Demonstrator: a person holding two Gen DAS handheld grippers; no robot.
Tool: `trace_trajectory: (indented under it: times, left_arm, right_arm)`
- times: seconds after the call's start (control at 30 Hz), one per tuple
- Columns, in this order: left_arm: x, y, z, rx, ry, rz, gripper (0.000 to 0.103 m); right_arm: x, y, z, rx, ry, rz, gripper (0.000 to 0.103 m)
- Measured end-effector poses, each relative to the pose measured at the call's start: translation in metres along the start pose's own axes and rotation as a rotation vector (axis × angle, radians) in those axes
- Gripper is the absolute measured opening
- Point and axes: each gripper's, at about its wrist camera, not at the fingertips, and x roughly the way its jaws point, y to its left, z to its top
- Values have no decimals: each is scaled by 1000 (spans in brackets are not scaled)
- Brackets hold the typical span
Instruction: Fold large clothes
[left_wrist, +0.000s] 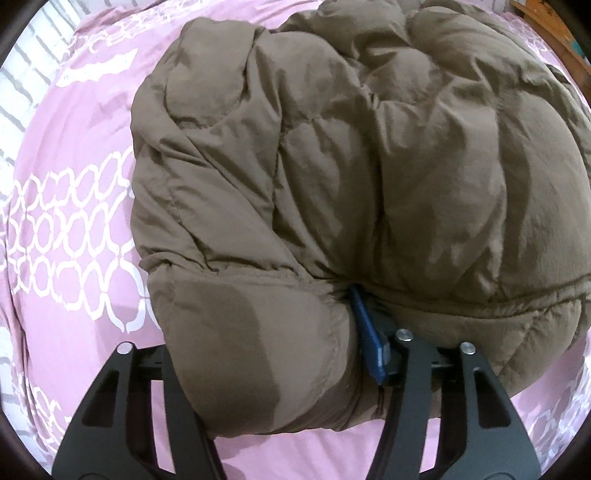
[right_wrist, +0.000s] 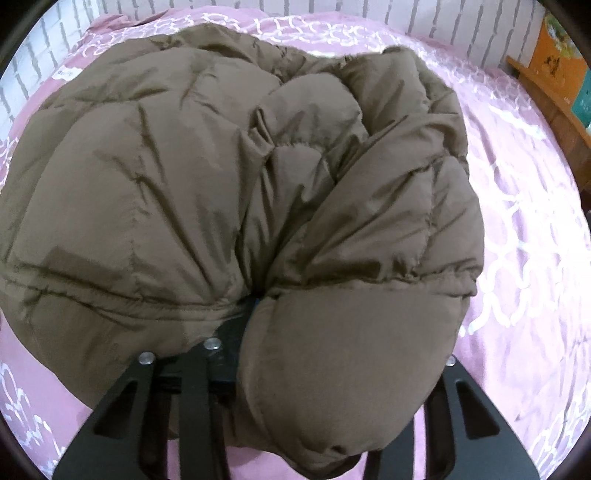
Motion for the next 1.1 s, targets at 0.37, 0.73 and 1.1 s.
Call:
trace_trajectory:
  times: [0.37, 0.73, 1.1]
  left_arm:
    - [-50, -18, 6, -18, -81, 42, 20]
    - [-43, -39, -1, -51, -85, 59, 31]
    - [-24, -33, 9, -93, -49, 73, 94]
  right_arm:
    - [-55, -2, -18, -40, -181, -57, 18]
    - [-43, -17, -40, -6, -67, 11, 22]
    - [-29, -18, -24, 74, 44, -8, 53]
